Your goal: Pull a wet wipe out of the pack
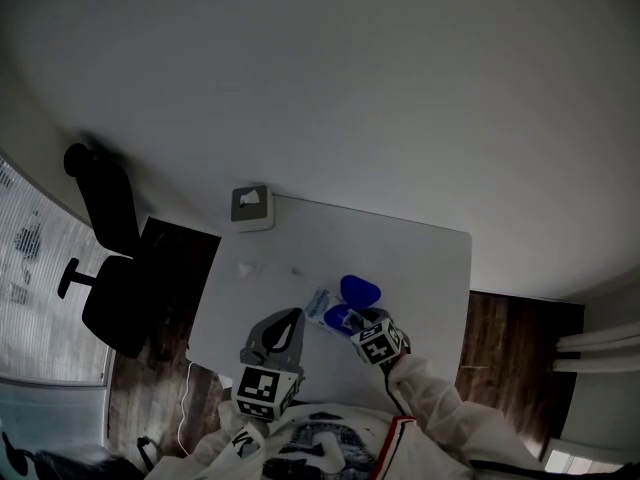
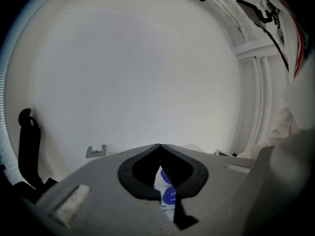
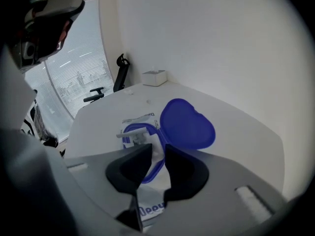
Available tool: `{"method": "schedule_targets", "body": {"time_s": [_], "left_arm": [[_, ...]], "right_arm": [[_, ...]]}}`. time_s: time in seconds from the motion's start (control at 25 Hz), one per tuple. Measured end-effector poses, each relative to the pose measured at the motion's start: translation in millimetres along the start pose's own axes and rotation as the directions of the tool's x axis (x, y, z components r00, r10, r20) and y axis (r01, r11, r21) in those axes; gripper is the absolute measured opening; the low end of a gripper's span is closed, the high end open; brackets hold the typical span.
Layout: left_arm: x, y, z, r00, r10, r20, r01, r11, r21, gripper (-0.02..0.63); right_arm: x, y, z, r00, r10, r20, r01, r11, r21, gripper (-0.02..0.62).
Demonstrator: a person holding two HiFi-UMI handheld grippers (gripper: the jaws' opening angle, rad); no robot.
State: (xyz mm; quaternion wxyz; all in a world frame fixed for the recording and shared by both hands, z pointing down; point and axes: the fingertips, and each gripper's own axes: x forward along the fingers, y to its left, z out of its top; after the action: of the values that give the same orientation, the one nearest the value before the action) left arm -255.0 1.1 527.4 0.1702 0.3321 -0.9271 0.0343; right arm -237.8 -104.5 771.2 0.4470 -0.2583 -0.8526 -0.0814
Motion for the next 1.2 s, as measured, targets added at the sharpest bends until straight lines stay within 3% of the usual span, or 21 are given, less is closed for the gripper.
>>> {"method": "schedule_targets", "body": {"time_s": [0.48, 1.2], "left_arm": [[-2, 1, -5, 1.0, 0.004, -0.017, -0.005, 1.0, -0.024, 0.005], [11, -4, -10, 0.998, -0.05, -0.039, 0.049, 0.998, -0.031, 0.005]], "right_arm": [[-3, 5, 0, 0.999, -0.028, 0.024, 0.029, 0.999, -0.02, 0.013], [-22, 4, 20, 0.993, -0.047, 0.104, 0.045, 0.999, 0.019, 0.009]]}}
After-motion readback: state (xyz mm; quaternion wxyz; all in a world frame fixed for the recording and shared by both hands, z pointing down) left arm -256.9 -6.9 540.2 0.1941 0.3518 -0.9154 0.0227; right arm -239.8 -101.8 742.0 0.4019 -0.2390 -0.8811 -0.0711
